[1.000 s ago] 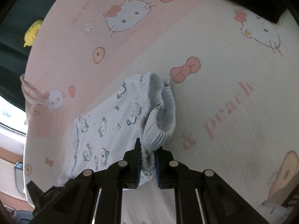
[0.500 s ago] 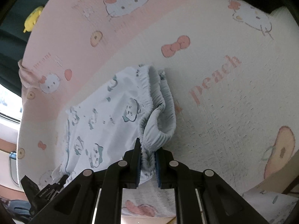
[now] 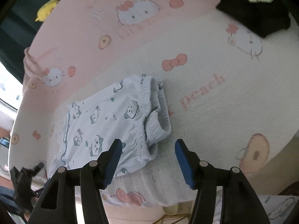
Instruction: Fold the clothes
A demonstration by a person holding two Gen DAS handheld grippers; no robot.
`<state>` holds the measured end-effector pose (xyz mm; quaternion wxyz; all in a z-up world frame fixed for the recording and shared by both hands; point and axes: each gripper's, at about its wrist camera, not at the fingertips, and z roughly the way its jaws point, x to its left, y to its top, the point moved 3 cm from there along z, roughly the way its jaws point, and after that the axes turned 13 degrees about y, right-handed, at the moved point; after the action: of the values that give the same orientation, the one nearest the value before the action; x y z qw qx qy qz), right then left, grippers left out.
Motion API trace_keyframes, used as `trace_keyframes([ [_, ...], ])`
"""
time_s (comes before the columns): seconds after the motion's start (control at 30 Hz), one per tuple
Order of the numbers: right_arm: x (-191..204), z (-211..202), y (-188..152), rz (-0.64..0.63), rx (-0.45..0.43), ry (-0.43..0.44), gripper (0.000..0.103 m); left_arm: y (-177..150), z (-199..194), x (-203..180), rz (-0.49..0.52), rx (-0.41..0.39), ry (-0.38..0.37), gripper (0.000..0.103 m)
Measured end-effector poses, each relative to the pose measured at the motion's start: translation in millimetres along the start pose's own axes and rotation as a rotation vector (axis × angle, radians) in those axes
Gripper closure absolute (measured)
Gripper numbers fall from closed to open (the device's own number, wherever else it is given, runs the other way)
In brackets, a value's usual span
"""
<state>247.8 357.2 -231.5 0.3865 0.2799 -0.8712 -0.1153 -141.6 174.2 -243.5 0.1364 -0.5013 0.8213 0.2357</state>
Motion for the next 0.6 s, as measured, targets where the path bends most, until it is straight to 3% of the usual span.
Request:
trace_keyframes([
  [0.13,3,-16,-12,-0.103,-0.03,-0.045,0.045,1,3,1,0.086,-0.015,0.08,0.034],
  [0.4,0,-28,-19,-0.237,-0.047,-0.076,0.045,-2,-4,-9,0.163,-0.03,0.102,0.034],
  [0.6,16,-13,-24,-0.368,-0.024,-0.064,0.045,-3,12,-26,0.261,-0.015,0.158,0.034],
])
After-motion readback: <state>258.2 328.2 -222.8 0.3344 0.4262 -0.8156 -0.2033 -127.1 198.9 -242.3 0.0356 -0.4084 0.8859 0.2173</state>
